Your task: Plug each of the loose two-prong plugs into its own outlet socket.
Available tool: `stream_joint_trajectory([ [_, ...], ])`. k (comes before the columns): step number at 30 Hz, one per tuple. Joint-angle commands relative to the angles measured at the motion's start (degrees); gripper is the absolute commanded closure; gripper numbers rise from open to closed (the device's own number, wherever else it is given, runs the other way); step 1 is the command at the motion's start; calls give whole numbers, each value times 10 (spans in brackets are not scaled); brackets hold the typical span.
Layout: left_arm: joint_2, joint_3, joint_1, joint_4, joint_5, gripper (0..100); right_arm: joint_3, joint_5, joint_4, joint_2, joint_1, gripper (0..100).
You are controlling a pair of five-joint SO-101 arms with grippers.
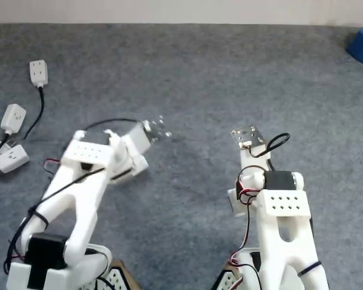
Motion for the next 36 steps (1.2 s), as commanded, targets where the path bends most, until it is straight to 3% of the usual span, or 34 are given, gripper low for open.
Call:
stream_joint_trajectory([
  [1,3,-80,-58,25,-15,843,-3,6,3,-7,-3,728],
  [6,4,-116,-98,23,-14,791,-3,6,3,-7,-3,728],
  [11,1,-99,-93,26,-12,780,-3,6,3,-7,-3,728],
  [16,-12,-89,-37,91,-6,780,-3,6,3,-7,-3,728],
  [22,-55,-33,51,95,29,779,-3,6,3,-7,-3,728],
  [30,25,-21,76,-4,43,779,-2,6,3,-7,-3,728],
  [36,136,-80,49,-18,21,779,7,6,1,-7,-3,728],
])
